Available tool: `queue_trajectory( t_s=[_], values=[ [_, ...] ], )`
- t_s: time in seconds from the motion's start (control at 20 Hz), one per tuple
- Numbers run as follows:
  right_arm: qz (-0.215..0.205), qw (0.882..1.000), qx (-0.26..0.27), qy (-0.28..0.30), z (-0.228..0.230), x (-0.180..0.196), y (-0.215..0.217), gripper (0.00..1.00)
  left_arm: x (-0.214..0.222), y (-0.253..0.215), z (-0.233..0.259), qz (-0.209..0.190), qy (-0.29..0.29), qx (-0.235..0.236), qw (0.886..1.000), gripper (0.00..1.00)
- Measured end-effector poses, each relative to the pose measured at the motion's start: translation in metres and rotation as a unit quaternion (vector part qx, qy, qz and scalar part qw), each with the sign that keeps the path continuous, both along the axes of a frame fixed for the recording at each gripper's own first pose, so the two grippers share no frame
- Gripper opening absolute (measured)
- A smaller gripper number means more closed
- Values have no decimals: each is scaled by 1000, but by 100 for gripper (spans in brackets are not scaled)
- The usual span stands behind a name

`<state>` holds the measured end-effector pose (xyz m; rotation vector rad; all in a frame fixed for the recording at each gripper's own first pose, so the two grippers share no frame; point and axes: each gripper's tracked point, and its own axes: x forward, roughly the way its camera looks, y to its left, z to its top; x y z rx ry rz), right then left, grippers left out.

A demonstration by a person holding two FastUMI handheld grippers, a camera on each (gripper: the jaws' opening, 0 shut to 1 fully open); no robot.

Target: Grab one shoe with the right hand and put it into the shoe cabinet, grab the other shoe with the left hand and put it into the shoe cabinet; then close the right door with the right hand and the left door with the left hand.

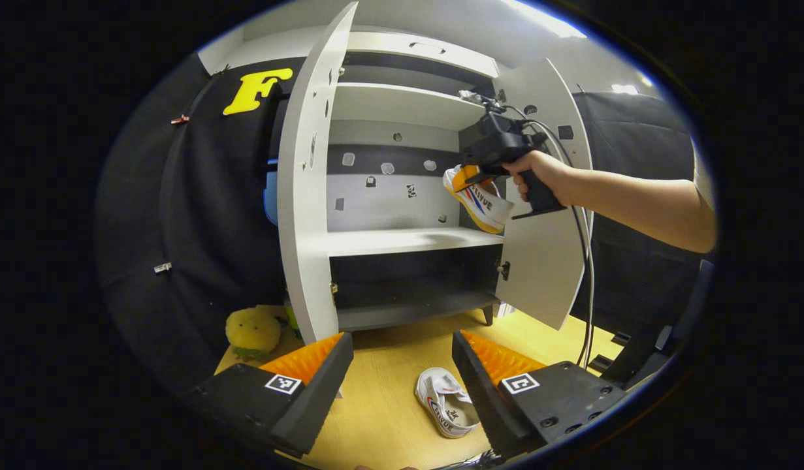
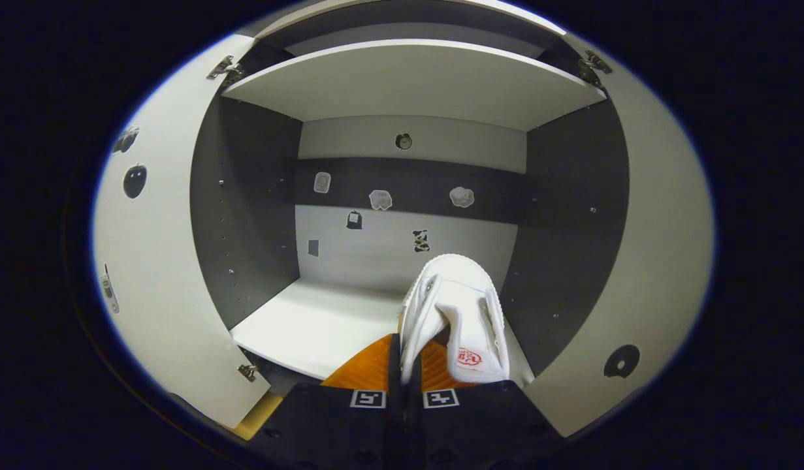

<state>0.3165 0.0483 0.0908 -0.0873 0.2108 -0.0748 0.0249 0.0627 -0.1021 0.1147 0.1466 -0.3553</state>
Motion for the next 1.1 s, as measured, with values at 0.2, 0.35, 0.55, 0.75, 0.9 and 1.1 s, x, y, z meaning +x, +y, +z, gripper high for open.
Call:
queue_trajectory(
  t_s=[0.2,0.35,0.55,0.75,0.9,1.1],
  values=[
    [6,1000,6,8,-4,61,-3,6,5,13,4,44,-1,12,999,95],
    [3,999,27,37,-27,101,-6,6,5,34,9,93,-5,19,995,94],
    [-9,996,-14,90,-66,145,-20,6,-1,51,11,143,-5,13,990,95],
    [-31,991,32,122,-89,164,-22,6,-10,63,8,190,1,1,982,95],
    [-27,989,33,143,-98,166,-16,7,-14,66,8,210,10,-10,978,95],
    [-31,985,56,158,-97,153,-9,25,-7,62,25,209,-7,-36,977,95]
  ],
)
